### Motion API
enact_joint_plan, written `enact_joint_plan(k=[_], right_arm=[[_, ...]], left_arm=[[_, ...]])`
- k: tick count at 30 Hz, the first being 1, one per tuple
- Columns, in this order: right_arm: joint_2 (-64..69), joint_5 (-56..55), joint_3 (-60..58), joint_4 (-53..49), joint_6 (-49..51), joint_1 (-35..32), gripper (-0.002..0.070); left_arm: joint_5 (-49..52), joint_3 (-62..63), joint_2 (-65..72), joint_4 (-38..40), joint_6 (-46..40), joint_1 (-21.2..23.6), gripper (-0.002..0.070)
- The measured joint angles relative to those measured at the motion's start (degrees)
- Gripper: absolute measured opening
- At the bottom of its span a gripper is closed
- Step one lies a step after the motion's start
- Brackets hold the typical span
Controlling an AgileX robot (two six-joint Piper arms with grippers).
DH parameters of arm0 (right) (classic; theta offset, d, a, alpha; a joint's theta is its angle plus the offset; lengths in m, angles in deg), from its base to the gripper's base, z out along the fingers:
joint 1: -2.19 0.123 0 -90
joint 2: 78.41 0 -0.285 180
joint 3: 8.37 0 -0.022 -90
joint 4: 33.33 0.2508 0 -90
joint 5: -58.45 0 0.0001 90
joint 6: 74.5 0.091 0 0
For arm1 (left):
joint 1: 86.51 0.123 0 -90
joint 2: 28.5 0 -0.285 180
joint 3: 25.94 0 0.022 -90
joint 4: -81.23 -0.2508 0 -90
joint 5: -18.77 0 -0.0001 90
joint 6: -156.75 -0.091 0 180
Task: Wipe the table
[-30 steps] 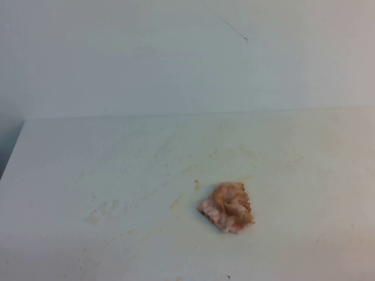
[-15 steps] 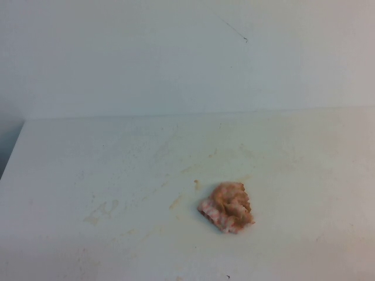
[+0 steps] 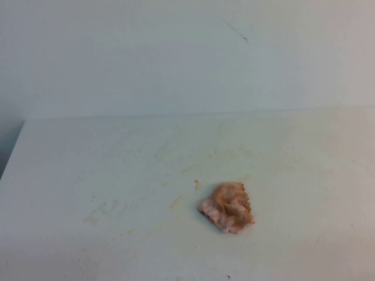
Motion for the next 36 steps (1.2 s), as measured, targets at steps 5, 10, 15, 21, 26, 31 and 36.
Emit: enact_joint_plan(k=[5,10,15,21,26,31,36], right_arm=[[0.00,0.09,0.00,0.00,0.00,0.00,-0.0002],[0.00,0.09,0.00,0.00,0.00,0.00,-0.0002],[0.00,0.09,0.00,0.12,0.00,-1.54,-0.0002],[0.00,0.09,0.00,0.21,0.00,-6.07,-0.0002],[0.00,0.09,0.00,0.21,0.00,-8.06,-0.0002],[0.00,0.09,0.00,0.21,0.00,-8.06,-0.0002],[0.00,0.09,0.00,0.21,0.00,-8.06,-0.0002]], left_arm=[[0.00,0.00,0.00,0.00,0.00,0.00,0.0000],[0.00,0.00,0.00,0.00,0.00,0.00,0.0000],[0.00,0.00,0.00,0.00,0.00,0.00,0.0000],[0.00,0.00,0.00,0.00,0.00,0.00,0.0000],[0.00,0.00,0.00,-0.11,0.00,0.00,0.0000],[0.00,0.00,0.00,-0.11,0.00,0.00,0.0000],[0.00,0.00,0.00,-0.11,0.00,0.00,0.0000]])
